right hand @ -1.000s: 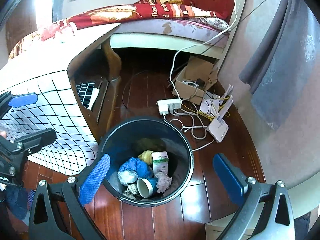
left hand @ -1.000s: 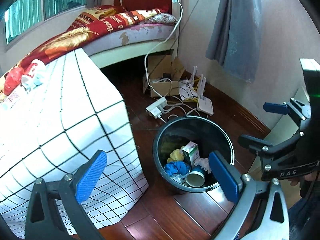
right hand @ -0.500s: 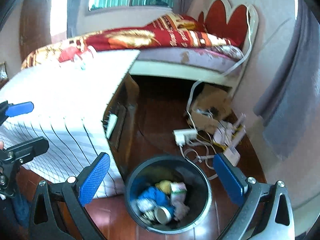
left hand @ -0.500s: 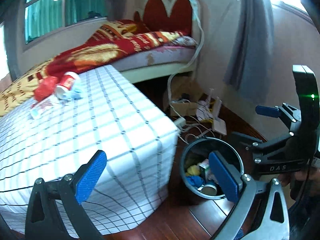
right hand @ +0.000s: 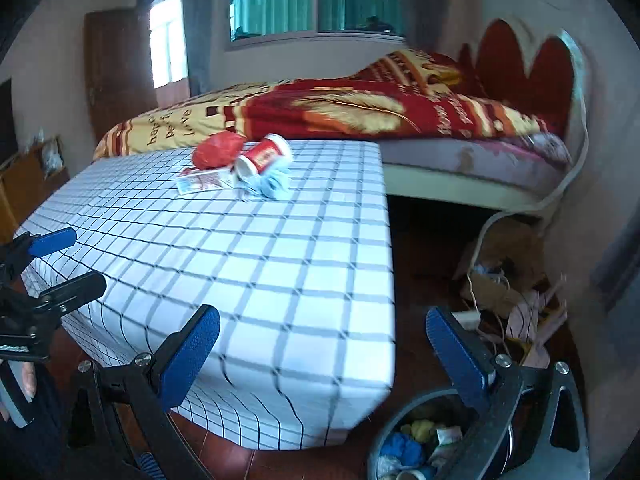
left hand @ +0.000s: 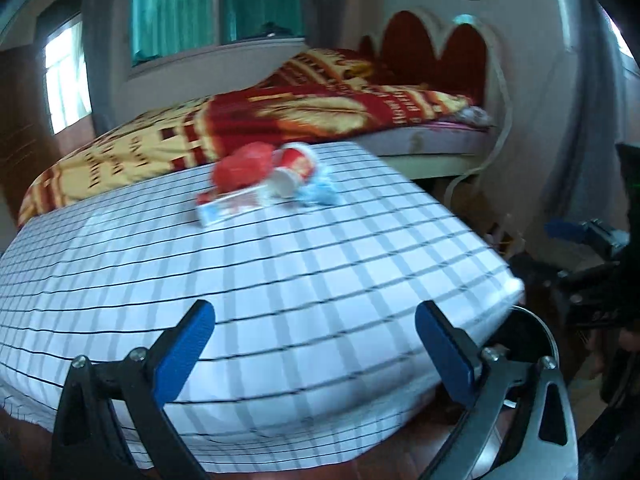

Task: Collect trash
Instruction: 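Move both open tools back over the sheet toward the red bag, then grasp the light blue face mask with the right tool while the left tool grasps the red plastic bag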

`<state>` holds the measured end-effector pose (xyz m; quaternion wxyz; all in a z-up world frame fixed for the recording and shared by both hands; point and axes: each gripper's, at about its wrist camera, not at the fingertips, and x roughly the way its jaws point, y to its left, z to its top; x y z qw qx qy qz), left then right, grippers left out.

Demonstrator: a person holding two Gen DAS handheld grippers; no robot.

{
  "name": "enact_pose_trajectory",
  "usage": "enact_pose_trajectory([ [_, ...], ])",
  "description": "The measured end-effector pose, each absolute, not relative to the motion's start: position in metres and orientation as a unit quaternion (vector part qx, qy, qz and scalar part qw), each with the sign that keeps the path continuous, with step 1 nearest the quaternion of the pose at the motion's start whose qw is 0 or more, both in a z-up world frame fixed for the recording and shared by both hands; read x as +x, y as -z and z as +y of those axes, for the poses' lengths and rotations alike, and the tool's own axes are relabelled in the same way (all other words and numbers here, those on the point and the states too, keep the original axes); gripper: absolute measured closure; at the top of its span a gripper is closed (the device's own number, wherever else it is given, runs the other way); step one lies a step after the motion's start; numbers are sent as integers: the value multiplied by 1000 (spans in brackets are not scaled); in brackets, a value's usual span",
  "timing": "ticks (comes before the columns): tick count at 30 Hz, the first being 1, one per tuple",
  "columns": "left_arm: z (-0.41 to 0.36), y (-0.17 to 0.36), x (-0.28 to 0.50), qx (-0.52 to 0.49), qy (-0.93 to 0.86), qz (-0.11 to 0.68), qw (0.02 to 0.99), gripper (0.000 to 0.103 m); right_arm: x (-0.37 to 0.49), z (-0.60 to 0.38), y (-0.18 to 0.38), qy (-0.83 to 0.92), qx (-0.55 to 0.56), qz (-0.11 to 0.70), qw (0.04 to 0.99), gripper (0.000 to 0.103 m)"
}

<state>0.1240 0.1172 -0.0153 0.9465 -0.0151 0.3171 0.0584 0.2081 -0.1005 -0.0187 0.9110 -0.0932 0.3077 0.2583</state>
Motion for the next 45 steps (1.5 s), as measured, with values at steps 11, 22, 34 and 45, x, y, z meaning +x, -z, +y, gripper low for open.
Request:
enact_pose_trajectory([
  [11, 194, 9, 179, -20, -109, 302, 947, 3, 285, 6, 6, -301, -99, 315, 895, 0],
  [22, 227, 18, 257, -19, -102, 315, 943, 8, 381, 74, 48, -311, -116, 362, 871, 16],
  [34, 223, 25, 329, -22, -71, 326, 942, 8, 431, 66, 65, -309, -109, 389, 861, 78],
  [45, 234, 39, 334, -59, -40, 343, 937, 70, 425, 59, 57, -321, -100, 372, 865, 91],
])
